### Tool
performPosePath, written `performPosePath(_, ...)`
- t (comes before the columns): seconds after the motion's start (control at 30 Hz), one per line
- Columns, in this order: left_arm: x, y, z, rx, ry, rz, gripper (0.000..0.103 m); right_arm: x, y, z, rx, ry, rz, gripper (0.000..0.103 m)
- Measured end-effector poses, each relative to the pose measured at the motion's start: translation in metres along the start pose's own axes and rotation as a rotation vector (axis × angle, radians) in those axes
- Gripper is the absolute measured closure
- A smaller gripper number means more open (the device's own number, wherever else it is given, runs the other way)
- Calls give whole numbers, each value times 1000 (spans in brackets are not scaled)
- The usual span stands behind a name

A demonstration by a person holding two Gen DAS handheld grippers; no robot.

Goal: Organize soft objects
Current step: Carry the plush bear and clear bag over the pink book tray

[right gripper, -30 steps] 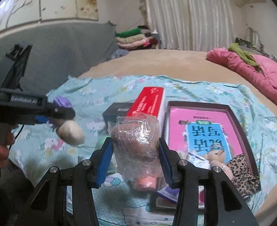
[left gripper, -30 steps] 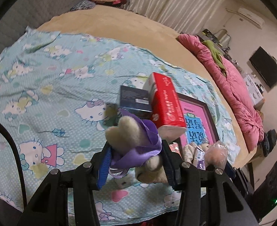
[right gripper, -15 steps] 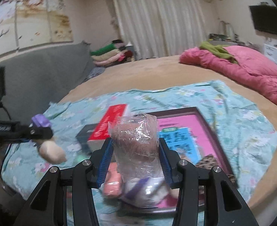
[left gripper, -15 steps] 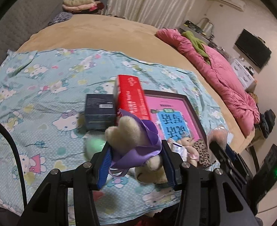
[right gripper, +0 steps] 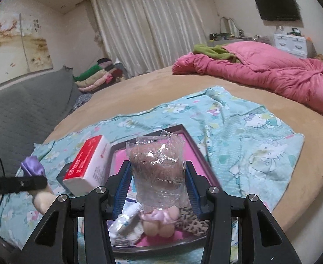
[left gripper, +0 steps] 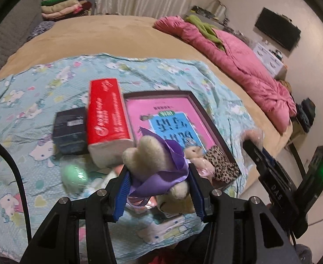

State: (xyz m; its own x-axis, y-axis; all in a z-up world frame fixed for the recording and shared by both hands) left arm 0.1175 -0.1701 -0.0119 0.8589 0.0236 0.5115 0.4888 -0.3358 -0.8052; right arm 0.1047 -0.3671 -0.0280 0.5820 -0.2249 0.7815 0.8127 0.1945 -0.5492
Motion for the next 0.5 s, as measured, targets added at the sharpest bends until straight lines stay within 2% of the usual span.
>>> performPosePath(0.5,-28,78,-72,14,178,142,54,-11,14,-31,-38,59,51,54)
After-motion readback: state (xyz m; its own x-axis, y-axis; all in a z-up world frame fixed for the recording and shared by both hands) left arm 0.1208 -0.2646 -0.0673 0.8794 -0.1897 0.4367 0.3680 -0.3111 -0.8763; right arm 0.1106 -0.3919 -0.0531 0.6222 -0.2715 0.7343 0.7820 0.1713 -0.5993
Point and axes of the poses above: each gripper's, at about its wrist camera, not at the fingertips, and y roughly the way its jaws point, z to its left, x to its top, the point moved 8 cm from there along y, roughly the way its jaws point, and after that the axes turned 3 degrees about -y, right-handed, at the moved point
